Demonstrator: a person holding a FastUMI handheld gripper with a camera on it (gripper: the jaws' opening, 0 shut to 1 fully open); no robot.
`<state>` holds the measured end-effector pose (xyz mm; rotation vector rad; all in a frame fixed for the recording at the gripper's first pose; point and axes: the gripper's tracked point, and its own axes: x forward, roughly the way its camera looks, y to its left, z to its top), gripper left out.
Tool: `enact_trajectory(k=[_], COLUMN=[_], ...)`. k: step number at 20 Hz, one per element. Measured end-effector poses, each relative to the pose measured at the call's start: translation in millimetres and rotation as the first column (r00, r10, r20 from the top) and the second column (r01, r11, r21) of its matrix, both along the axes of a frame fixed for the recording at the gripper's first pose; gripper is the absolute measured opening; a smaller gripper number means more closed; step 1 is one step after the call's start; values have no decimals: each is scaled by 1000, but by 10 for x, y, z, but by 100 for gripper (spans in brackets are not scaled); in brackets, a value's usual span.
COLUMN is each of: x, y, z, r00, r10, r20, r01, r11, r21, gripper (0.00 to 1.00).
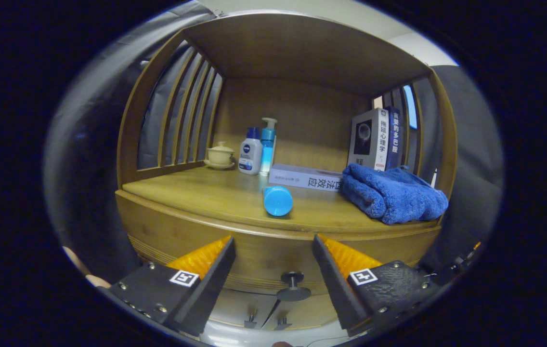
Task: Pull open the drawer, take out the items inside it, and place them on the countertop above the cabinet.
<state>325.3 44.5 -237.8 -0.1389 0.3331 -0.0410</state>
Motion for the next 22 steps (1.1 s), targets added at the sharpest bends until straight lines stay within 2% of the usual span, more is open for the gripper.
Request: enact_trajectory(k=[6, 11, 15, 18, 22], x=[-1, -49, -270, -489, -735], y=[3, 45, 5, -8, -122], z=[4, 72, 250, 484, 745], r00=[1000, 1000, 999, 996, 994], r10=[5, 12, 33, 83, 107], r20=[-7, -8, 7, 22, 38], r01=[-5, -11, -34, -84, -108], r11=[1000, 997, 997, 994, 994], r21=[10, 79, 68, 71, 29], gripper=[98, 98, 98, 98, 98])
